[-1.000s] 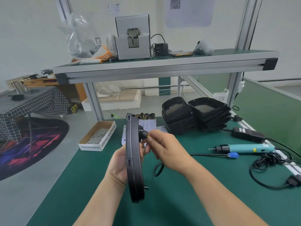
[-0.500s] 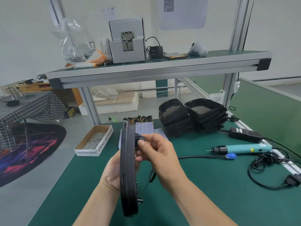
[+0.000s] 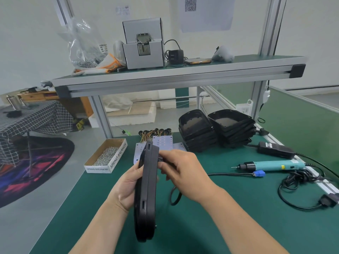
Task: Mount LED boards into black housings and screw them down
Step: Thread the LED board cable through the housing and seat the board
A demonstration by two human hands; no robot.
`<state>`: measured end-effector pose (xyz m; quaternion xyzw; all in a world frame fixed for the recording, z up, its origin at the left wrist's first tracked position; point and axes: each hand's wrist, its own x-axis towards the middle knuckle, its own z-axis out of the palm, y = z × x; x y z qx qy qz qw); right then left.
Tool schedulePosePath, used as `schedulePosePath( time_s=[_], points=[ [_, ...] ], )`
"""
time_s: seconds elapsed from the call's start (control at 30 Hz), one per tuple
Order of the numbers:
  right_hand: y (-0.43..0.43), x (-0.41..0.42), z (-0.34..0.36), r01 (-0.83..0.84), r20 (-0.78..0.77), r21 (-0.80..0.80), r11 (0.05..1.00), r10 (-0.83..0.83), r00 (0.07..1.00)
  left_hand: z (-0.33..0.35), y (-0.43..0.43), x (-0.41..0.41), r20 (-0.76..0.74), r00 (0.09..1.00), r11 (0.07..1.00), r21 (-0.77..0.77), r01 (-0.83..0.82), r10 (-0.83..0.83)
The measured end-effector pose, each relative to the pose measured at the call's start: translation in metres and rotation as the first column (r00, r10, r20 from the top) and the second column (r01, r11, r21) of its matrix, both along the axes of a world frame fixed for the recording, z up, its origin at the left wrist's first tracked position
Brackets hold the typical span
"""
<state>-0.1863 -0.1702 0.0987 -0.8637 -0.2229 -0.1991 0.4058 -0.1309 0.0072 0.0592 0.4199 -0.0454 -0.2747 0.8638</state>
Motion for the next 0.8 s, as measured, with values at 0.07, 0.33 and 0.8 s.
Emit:
schedulePosePath(
  time_s=[0.07, 0.33, 0.8],
  points=[
    [-0.004, 0.0, 0.0, -0.044, -0.032, -0.005, 0.999, 0.044, 0.999, -0.005, 0.002, 0.003, 0.053, 0.999, 1.0, 0.007, 0.006, -0.007],
    [-0.045, 0.009, -0.012, -0.112, -0.51, 0.442, 0.89, 0.351, 0.785, 0.004, 0.003, 0.009, 0.31, 0.943, 0.961, 0.276, 0.03, -0.119],
    [-0.046, 0.003, 0.002, 0.036, -0.559, 0.106, 0.994, 0.03, 0.829, 0.01, -0.015, -0.009, 0.665, 0.722, 0.848, 0.482, -0.221, -0.19]
  ],
)
